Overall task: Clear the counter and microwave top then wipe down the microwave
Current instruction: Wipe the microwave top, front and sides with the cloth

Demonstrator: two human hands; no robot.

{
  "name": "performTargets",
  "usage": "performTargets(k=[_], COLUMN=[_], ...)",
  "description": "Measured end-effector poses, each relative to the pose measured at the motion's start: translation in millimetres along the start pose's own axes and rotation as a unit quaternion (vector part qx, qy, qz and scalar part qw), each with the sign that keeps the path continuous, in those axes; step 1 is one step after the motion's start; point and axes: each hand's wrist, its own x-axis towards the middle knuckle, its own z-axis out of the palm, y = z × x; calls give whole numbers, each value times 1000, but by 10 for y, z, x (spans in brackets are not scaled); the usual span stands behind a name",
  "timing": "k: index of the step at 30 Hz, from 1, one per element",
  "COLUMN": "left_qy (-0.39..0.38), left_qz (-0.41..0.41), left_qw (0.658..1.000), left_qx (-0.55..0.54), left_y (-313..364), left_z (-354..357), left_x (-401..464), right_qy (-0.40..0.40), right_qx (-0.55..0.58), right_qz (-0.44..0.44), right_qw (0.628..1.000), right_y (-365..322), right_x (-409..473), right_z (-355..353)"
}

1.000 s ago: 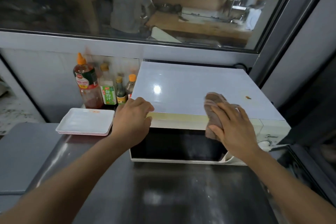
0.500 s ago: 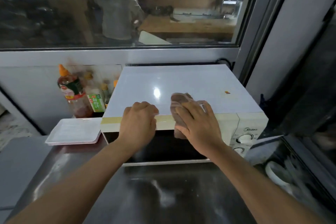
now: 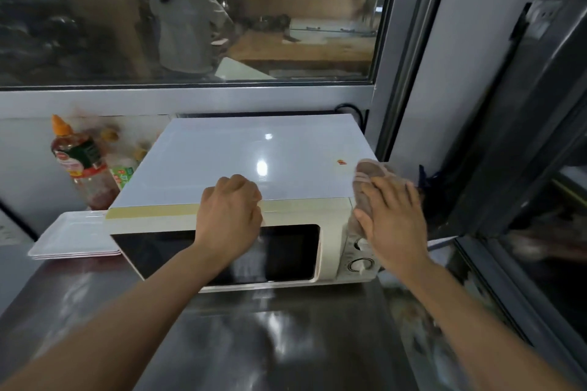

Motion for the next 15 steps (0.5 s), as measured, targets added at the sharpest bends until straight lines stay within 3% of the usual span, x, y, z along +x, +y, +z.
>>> performTargets(k=[6,10,15], left_qy=[-7,-12,0], left_qz=[52,48,25], left_qw=[999,998,1000], left_qx=[-6,30,4], left_y=[485,500,549], left_z=[272,276,308], left_x=[68,105,151], right_qy=[14,21,46], right_qx=[53,51,151], right_qz=[-70,-101,-24], right_qw=[996,993,987], right_y=[-479,-156,332], right_x=[86,61,-119], right_z=[83,73,110])
